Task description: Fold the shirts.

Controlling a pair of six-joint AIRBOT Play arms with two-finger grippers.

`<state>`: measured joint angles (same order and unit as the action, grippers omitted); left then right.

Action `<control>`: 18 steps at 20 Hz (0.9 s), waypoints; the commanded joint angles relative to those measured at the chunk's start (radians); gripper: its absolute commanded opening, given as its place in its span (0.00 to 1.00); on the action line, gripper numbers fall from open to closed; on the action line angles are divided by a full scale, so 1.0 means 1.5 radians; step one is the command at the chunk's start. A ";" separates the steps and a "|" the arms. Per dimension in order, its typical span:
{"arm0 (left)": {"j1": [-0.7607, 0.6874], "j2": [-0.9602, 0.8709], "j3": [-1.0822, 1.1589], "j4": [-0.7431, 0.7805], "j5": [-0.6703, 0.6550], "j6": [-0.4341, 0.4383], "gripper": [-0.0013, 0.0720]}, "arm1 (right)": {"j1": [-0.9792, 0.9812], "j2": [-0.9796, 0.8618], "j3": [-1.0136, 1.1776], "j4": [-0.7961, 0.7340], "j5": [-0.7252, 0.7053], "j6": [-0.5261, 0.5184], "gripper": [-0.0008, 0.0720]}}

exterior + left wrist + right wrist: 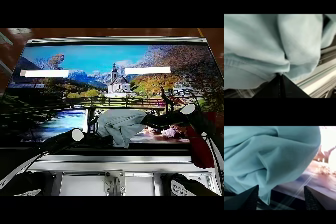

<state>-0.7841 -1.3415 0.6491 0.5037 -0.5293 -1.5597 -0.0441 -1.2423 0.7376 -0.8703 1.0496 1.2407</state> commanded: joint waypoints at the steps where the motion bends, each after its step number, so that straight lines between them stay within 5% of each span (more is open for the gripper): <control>1: 0.018 0.040 0.001 0.070 -0.013 0.010 0.06 | 0.003 -0.050 0.000 0.093 -0.033 -0.042 0.95; 3: 0.047 0.064 0.001 0.078 -0.026 0.010 0.06 | 0.022 -0.075 0.000 0.111 -0.062 -0.042 0.93; 5: 0.083 0.101 0.005 0.091 -0.026 0.010 0.06 | 0.050 -0.092 0.000 0.101 -0.077 -0.042 0.30; 6: 0.105 0.123 0.010 0.100 -0.027 0.010 0.06 | 0.059 -0.092 0.001 0.097 -0.077 -0.044 0.10; 9: 0.176 0.202 0.063 0.179 -0.053 0.016 0.06 | 0.056 -0.054 0.052 0.045 -0.006 -0.122 0.10; 13: 0.264 0.328 0.247 0.233 -0.129 0.131 0.06 | 0.044 0.130 0.228 -0.093 0.042 -0.145 0.10; 18: 0.381 0.442 0.551 0.254 -0.097 0.132 0.06 | 0.043 0.376 0.429 -0.123 -0.147 -0.142 0.10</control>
<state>-0.3038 -0.7670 1.2537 0.8539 -0.6891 -1.3857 0.0223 -0.8654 1.2297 -1.0031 0.9913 1.0344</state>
